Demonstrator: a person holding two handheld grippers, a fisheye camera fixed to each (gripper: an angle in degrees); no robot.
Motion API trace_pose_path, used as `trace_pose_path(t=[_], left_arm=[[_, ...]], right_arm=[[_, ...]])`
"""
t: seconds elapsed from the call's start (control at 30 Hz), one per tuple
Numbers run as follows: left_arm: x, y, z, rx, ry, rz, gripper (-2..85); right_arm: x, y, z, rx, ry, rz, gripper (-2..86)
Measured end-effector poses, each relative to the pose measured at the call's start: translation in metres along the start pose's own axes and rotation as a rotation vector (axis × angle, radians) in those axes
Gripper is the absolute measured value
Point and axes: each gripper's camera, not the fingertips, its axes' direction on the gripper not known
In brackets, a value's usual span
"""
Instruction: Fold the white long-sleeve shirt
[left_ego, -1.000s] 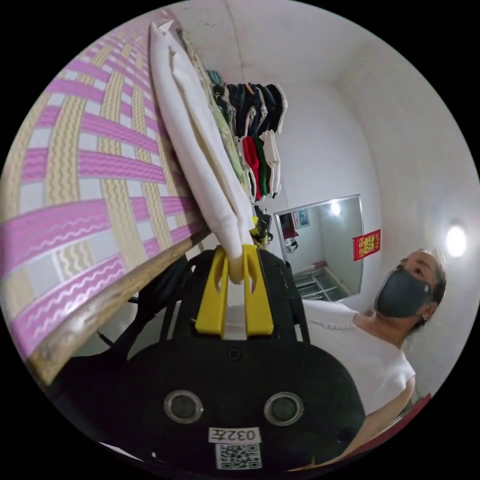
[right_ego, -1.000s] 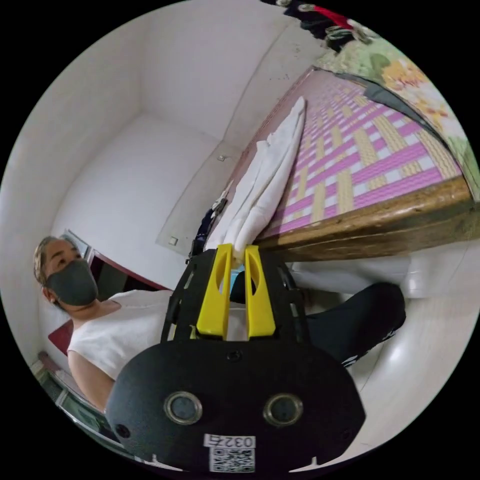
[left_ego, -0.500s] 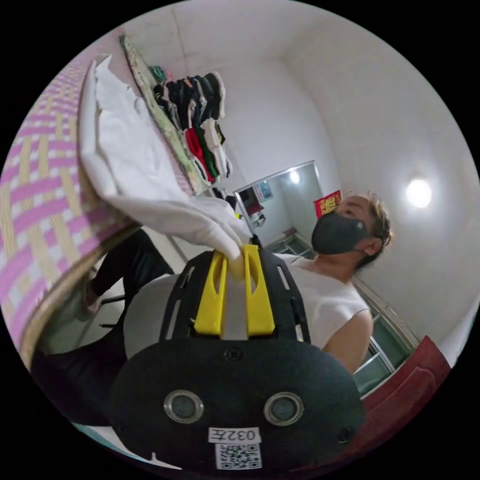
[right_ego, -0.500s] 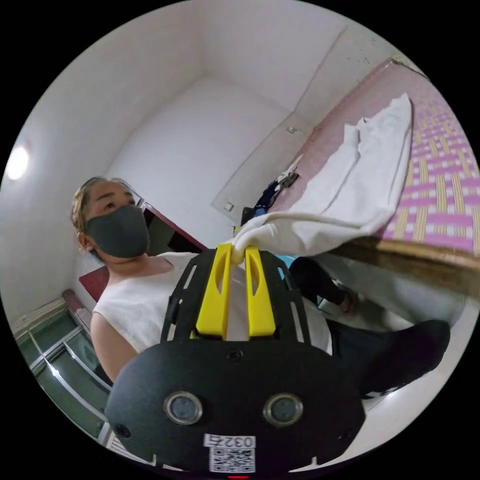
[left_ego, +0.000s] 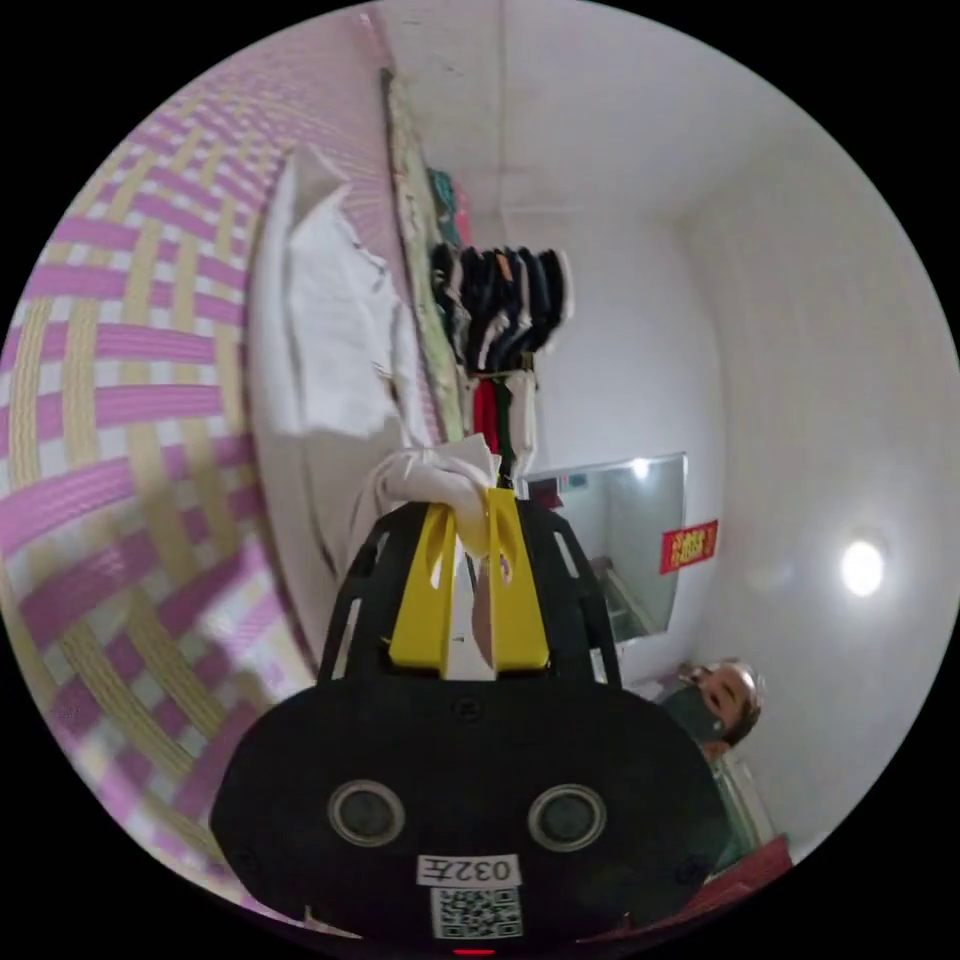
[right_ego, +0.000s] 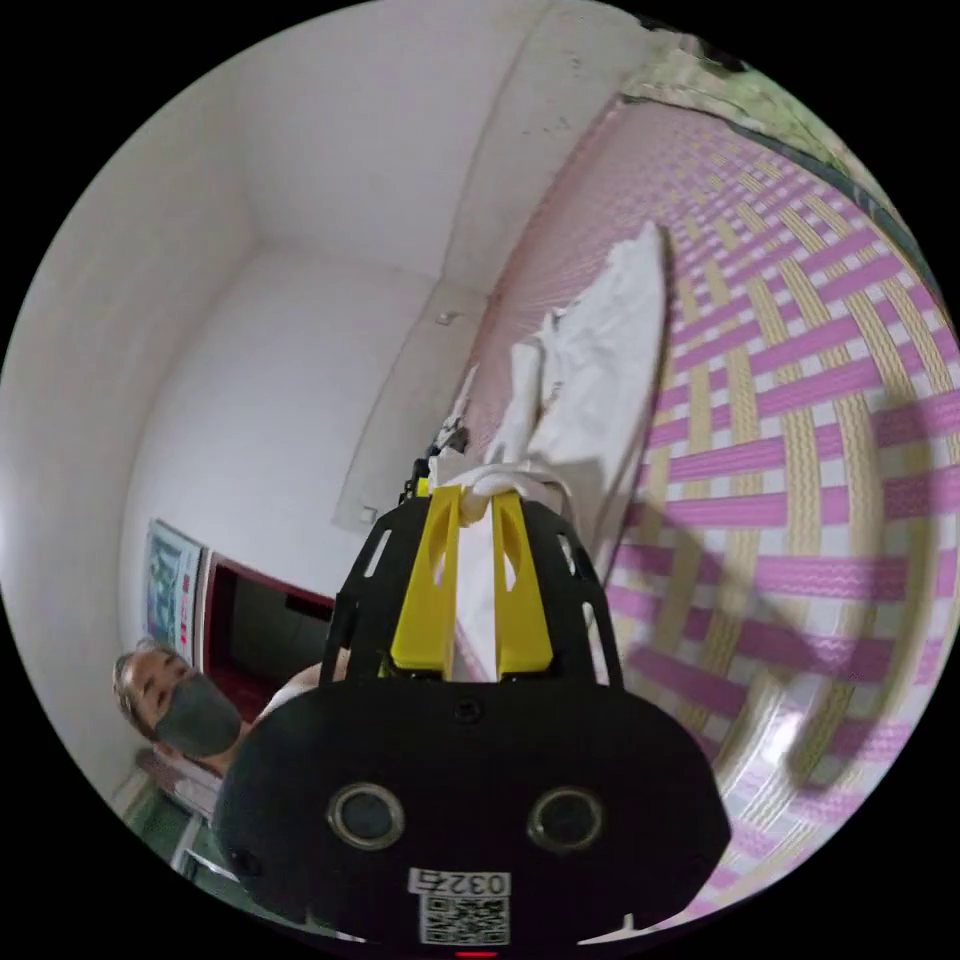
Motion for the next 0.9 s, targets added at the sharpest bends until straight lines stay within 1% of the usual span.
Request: trace_pose_path(t=[0.03, 0.07, 0.1, 0.17, 0.2, 0.27, 0.3, 0.37, 0.4, 0.47, 0.53, 0.57, 0.63, 0.7, 0.73, 0.77, 0.83, 0.9], left_arm=[[-0.015, 0.0, -0.001, 0.038, 0.018, -0.03, 3.0], [-0.022, 0.003, 0.001, 0.063, 0.069, -0.034, 4.5], [-0.021, 0.006, 0.002, 0.073, 0.092, -0.019, 5.2], [0.004, 0.019, 0.003, 0.105, 0.082, 0.099, 6.6], [0.012, 0.021, 0.002, 0.12, 0.066, 0.133, 6.6], [0.032, 0.02, 0.009, 0.127, -0.079, 0.198, 5.9], [0.034, 0.017, 0.013, 0.116, -0.121, 0.199, 5.9], [0.027, 0.001, 0.028, 0.078, -0.262, 0.174, 5.3], [0.023, -0.002, 0.031, 0.081, -0.287, 0.164, 4.7], [0.005, -0.008, 0.04, 0.081, -0.348, 0.124, 1.6], [-0.009, -0.006, 0.045, 0.085, -0.407, 0.11, 0.0], [-0.017, -0.002, 0.047, 0.095, -0.373, 0.125, -0.5], [-0.031, 0.007, 0.045, 0.137, -0.302, 0.077, -0.7], [-0.036, 0.014, 0.045, 0.126, -0.277, 0.07, -0.8], [-0.033, 0.022, 0.043, 0.127, -0.272, 0.103, -0.9], [-0.022, 0.035, 0.04, 0.129, -0.234, 0.183, -0.9], [-0.005, 0.062, 0.035, 0.101, -0.177, 0.292, -0.9], [0.02, 0.106, 0.028, 0.122, -0.227, 0.418, -0.9]], right_arm=[[0.013, 0.001, 0.007, 0.032, -0.028, 0.033, 6.8], [0.015, 0.008, 0.009, 0.075, -0.079, 0.021, 8.1], [0.011, 0.012, 0.009, 0.097, -0.084, 0.002, 9.0], [-0.019, 0.031, 0.011, 0.166, 0.058, -0.104, 9.6], [-0.028, 0.035, 0.014, 0.176, 0.094, -0.139, 9.0], [-0.05, 0.04, 0.037, 0.152, 0.18, -0.23, 7.3], [-0.053, 0.039, 0.046, 0.133, 0.197, -0.239, 7.1], [-0.056, 0.031, 0.087, 0.045, 0.303, -0.256, 6.6], [-0.055, 0.029, 0.097, 0.027, 0.341, -0.258, 6.5], [-0.044, 0.02, 0.13, -0.009, 0.517, -0.257, 4.2], [-0.029, 0.014, 0.146, -0.016, 0.579, -0.243, 0.4], [-0.016, 0.01, 0.154, -0.029, 0.572, -0.224, 0.0], [-0.001, 0.007, 0.158, -0.018, 0.517, -0.174, -0.3], [0.008, 0.008, 0.161, -0.025, 0.488, -0.123, 0.1], [0.008, 0.016, 0.159, -0.005, 0.475, -0.122, 1.5], [0.002, 0.031, 0.154, 0.019, 0.44, -0.158, 3.8], [-0.011, 0.07, 0.145, 0.063, 0.37, -0.256, 4.7], [-0.024, 0.121, 0.139, 0.086, 0.349, -0.374, 4.6]])
